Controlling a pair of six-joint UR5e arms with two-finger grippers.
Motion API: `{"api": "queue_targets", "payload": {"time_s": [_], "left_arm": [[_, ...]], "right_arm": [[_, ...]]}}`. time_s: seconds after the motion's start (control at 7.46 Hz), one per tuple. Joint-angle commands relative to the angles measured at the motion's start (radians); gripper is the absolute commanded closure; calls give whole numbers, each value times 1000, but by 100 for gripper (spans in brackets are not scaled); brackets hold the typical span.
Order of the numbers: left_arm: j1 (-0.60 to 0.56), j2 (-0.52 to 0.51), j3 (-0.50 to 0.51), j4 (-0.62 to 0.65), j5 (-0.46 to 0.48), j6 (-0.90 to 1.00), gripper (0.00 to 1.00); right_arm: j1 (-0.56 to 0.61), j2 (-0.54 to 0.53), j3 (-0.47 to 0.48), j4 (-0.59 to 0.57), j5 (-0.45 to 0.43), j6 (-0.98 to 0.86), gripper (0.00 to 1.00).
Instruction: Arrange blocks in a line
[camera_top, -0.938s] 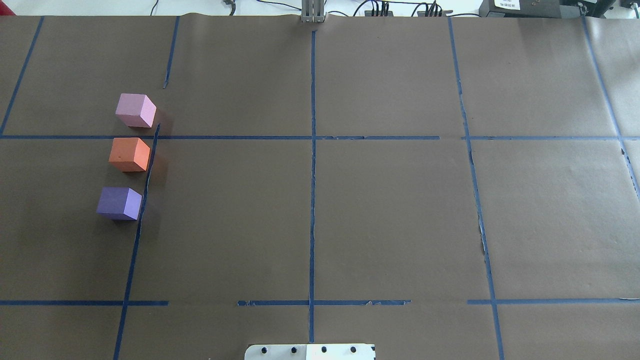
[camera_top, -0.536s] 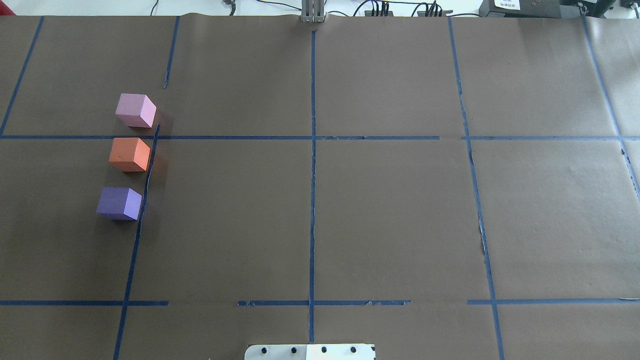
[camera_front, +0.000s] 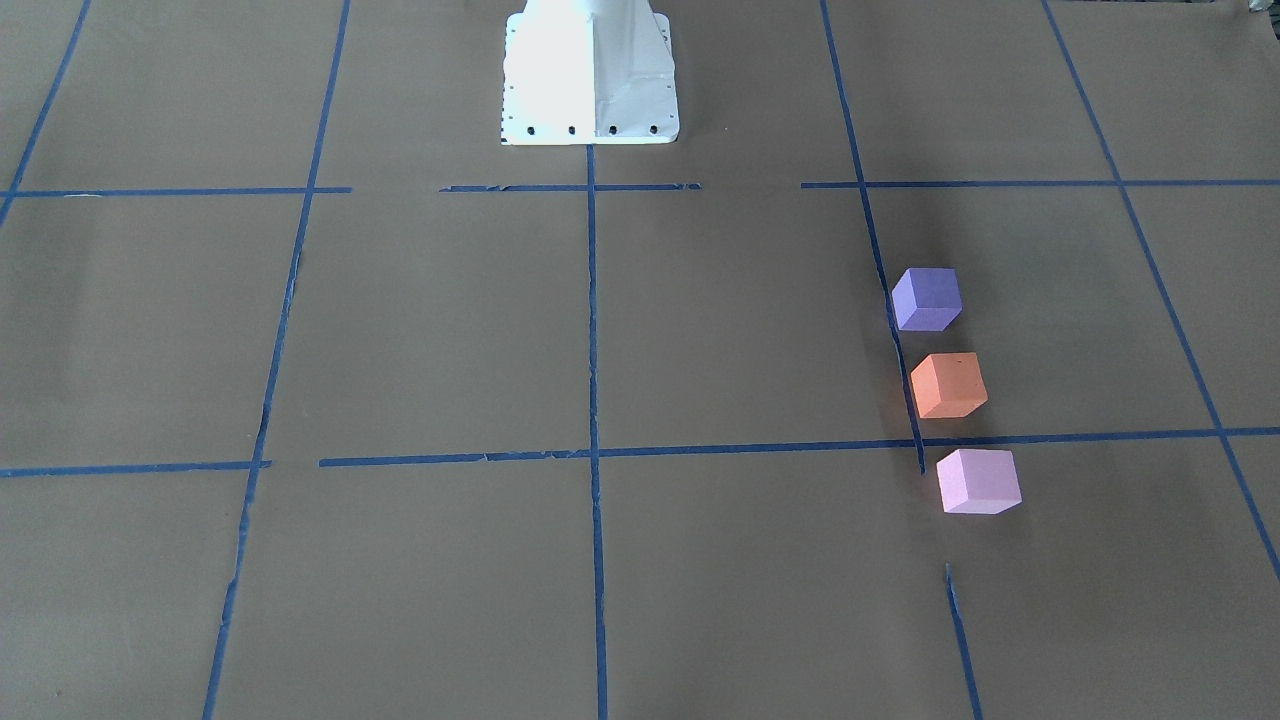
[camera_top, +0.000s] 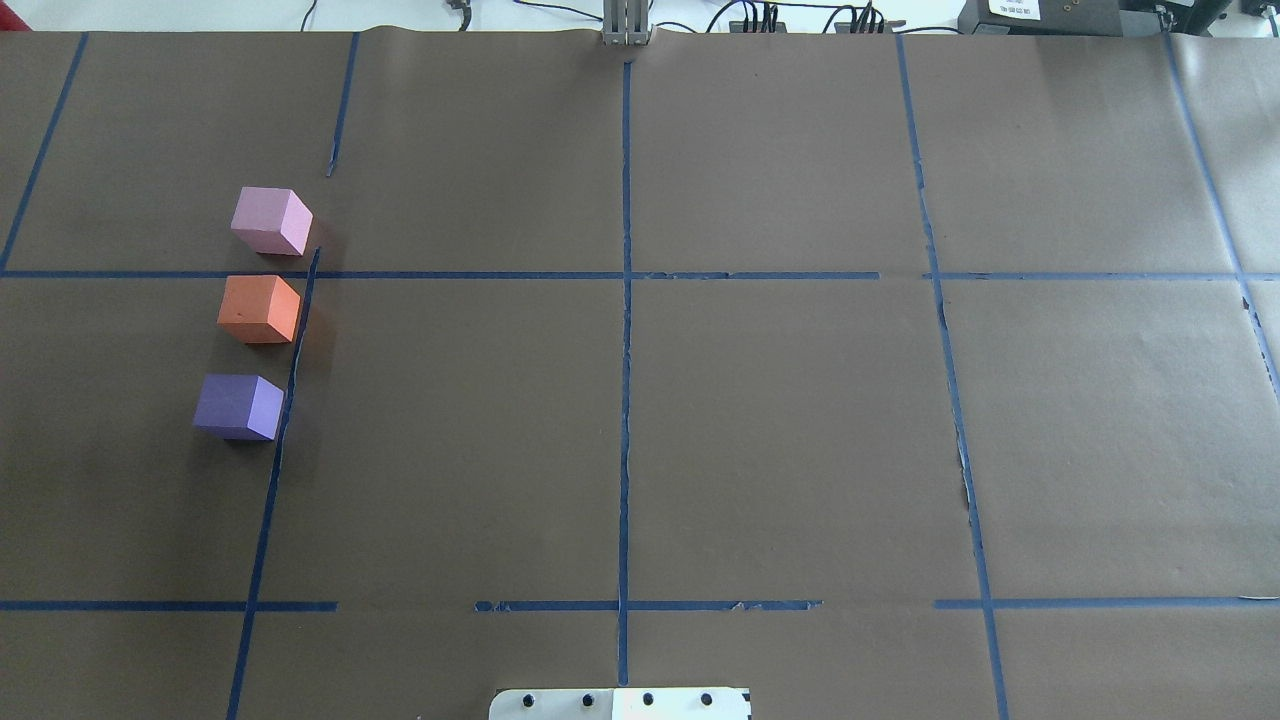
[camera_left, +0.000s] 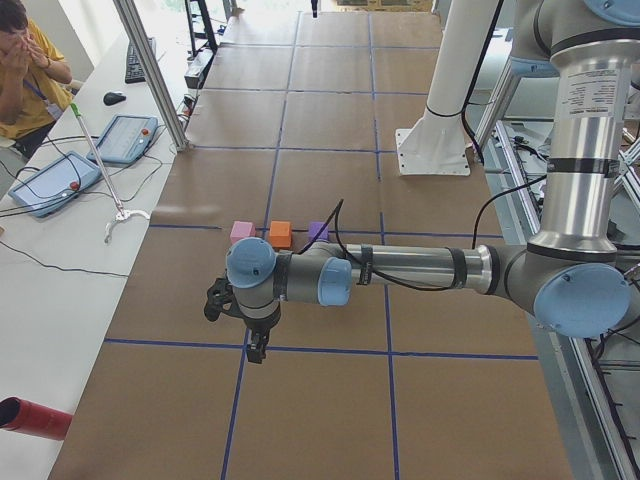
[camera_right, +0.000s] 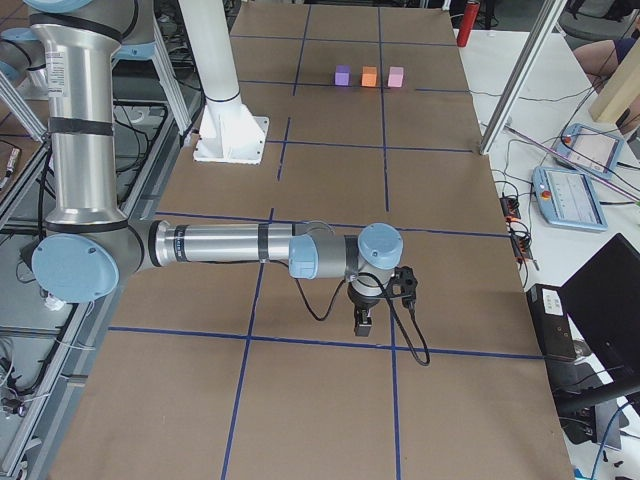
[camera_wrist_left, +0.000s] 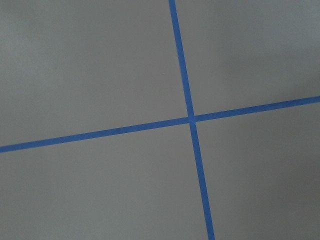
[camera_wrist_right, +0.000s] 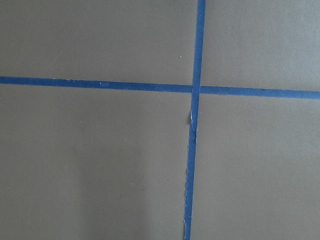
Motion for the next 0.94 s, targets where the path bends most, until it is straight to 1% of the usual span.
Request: {"api": "queue_targets", "payload": {"time_s": [0.0,0.13,0.4,0.54,0.8], "left_arm": [[-4,-9,-5,82,-55,-4,0],[-19,-13,-8,129,-63,-3,0],[-18,-16,7,127,-49,-7,0],[-19,-12,1,128,-61,-7,0],[-19,-18,-15,128,-54,-7,0]], "right_arm": [[0,0,0,1,0,0,0],[0,0,0,0,0,0,0],[0,0,0,1,0,0,0],[0,0,0,1,0,0,0],[0,0,0,0,0,0,0]]}}
